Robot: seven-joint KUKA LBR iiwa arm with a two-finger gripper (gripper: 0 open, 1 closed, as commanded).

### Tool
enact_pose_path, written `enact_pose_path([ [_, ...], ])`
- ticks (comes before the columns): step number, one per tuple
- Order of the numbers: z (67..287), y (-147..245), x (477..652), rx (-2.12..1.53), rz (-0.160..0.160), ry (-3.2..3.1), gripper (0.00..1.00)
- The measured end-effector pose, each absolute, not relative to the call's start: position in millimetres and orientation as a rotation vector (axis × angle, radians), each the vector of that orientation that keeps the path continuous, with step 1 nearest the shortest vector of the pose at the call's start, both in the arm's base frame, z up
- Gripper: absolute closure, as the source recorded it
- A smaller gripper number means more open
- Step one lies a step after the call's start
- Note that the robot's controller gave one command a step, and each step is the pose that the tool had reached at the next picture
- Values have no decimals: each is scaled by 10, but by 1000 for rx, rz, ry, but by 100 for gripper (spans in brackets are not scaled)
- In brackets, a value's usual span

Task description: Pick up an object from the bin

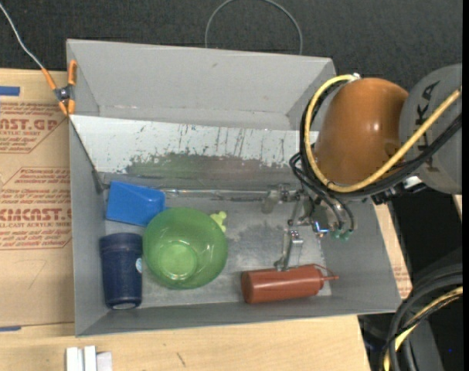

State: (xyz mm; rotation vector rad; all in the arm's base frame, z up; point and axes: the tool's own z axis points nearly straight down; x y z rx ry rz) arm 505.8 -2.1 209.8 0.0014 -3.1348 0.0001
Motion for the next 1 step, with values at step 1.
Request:
enact_pose_path([
  [1,2143,-21,5073,1,0,-3143,0],
])
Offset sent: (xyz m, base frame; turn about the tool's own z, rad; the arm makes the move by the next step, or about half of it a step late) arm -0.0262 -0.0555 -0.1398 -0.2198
